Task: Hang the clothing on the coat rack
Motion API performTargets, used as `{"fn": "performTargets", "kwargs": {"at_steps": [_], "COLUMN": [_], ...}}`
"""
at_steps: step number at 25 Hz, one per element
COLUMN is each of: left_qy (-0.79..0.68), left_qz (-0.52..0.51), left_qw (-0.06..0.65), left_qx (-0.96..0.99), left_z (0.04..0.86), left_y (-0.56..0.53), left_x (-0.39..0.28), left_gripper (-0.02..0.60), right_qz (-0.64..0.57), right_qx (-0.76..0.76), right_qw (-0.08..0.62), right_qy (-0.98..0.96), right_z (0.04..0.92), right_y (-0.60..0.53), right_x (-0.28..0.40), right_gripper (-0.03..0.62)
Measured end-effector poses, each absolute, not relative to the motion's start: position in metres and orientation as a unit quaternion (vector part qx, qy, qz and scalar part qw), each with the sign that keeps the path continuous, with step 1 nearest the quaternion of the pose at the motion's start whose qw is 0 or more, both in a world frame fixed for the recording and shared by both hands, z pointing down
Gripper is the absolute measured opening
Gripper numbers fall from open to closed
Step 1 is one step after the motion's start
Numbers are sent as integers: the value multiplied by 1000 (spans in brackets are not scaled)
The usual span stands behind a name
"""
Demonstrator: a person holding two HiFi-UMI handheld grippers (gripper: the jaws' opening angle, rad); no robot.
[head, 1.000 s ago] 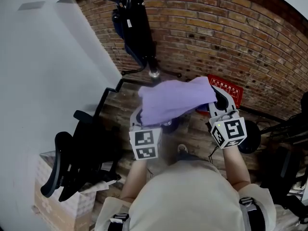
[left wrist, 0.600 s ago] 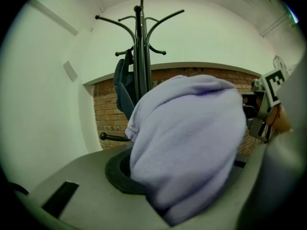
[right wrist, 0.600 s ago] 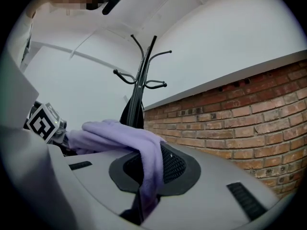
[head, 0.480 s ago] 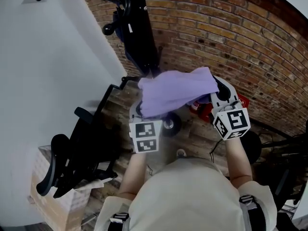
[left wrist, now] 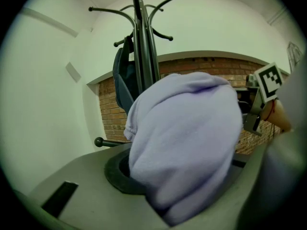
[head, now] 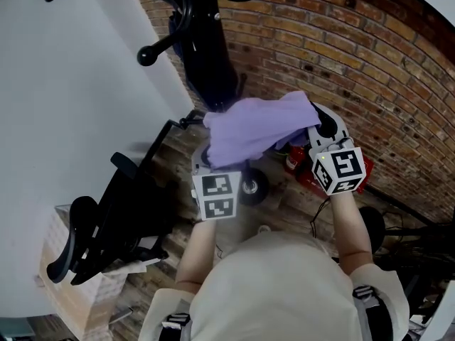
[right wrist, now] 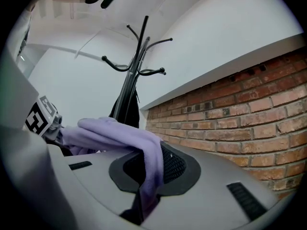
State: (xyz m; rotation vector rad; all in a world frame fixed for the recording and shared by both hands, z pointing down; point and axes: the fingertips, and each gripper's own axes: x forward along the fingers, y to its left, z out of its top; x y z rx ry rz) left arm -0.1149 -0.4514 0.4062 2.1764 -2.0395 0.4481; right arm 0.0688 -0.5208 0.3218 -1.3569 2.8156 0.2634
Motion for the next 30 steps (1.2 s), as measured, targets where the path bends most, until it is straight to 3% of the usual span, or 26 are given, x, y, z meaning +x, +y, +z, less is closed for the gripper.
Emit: {"fn": "performTargets", "kwargs": {"at_steps": [30], "left_qy": [-686], "left_qz": [193], "left_qw": [155], "left_qx": [684], "left_z": [509], "left_y": [-481], "left_x": [-121], "left_gripper": [120], "right_qz": [-15], "right_qx": [-394], "right_qw": [-89], "right_qy": [915], "right_z": [454], "right_y": [-581], "right_x": [38], "right_gripper": [21]}}
